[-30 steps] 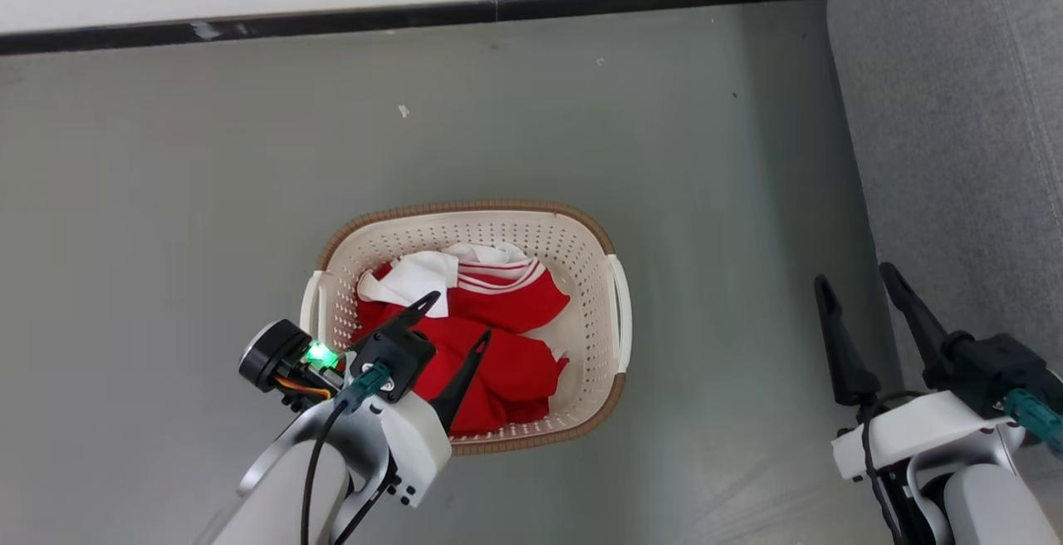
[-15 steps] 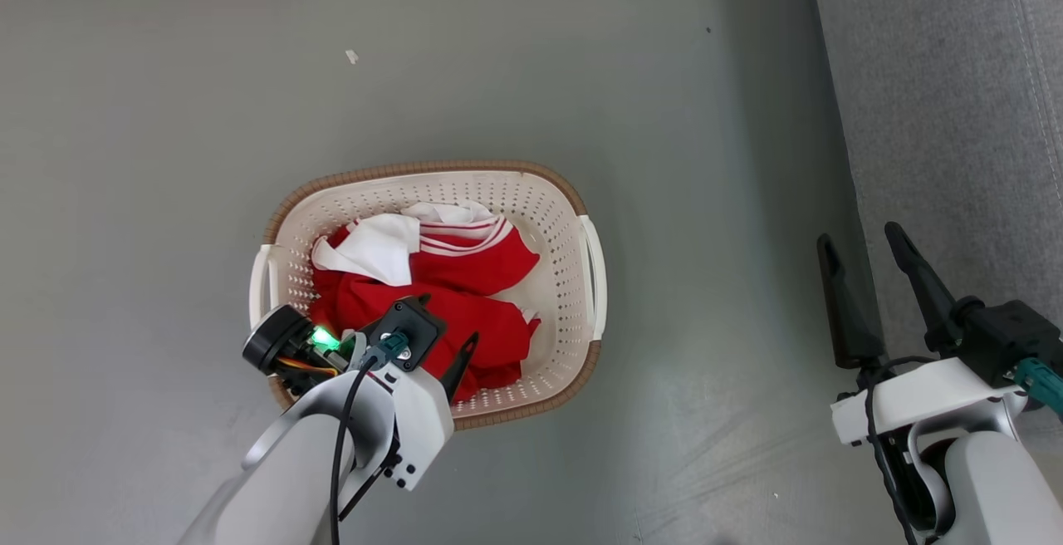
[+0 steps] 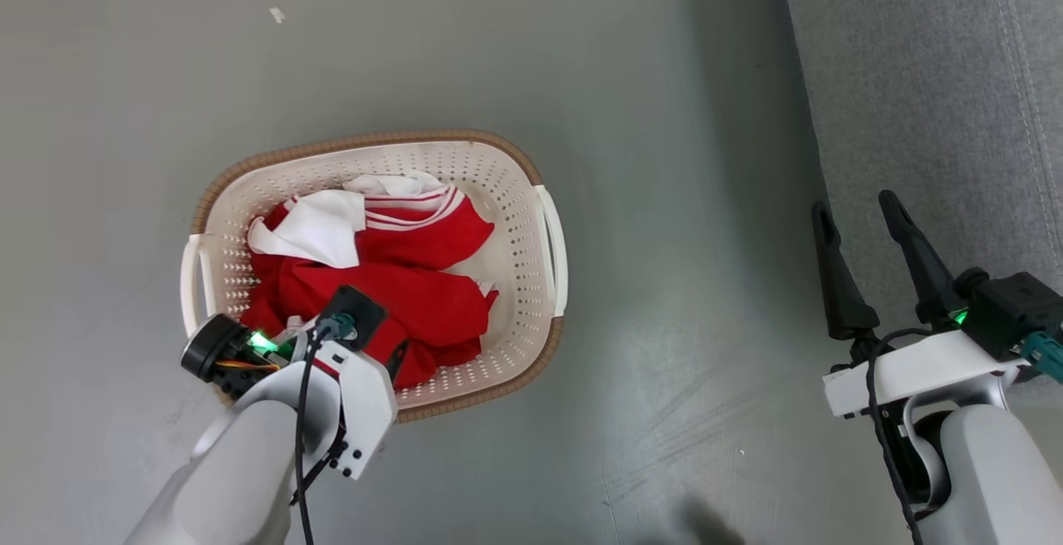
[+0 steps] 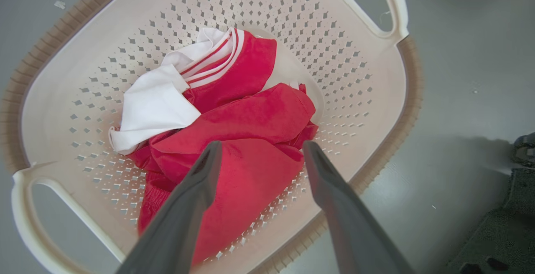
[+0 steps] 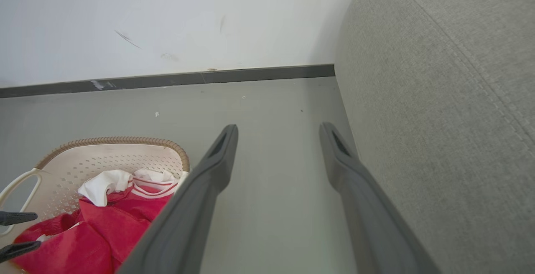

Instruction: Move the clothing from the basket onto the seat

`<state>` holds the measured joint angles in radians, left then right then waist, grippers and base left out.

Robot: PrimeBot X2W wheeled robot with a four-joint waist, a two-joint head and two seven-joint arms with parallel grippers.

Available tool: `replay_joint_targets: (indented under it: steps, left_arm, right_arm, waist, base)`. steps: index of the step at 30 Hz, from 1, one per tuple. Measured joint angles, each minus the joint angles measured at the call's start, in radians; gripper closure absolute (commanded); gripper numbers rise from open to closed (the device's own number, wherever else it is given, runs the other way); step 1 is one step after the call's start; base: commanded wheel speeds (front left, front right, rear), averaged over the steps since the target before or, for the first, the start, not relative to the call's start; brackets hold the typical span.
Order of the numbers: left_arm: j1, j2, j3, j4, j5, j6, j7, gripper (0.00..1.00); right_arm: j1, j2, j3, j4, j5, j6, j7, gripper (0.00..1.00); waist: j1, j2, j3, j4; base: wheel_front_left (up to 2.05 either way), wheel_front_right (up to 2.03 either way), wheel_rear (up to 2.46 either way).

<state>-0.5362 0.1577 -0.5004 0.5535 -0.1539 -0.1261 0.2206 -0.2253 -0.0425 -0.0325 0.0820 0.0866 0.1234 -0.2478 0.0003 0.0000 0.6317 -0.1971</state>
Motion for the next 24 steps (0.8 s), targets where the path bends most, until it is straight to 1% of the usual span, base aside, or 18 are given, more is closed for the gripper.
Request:
replay_joint_targets:
  steps: [12,24]
  left_arm:
    - [-0.047,0.006,0.027,0.082,-0.031,0.0,0.053,0.0]
    - [-0.079,0.018,0.055,0.155,-0.039,0.014,0.073,0.0]
  right_arm:
    - [-0.037,0.001,0.03,0.013,0.027,0.0,0.0,0.0]
    - [-0.07,0.001,0.044,0.012,0.005,0.0,0.0,0.0]
  waist:
    - [0.0,0.0,0.052,-0.052]
    - [0.0,0.0,0.094,-0.058]
  base:
    - [0.0,0.0,0.0]
    - [0.0,0.0,0.0]
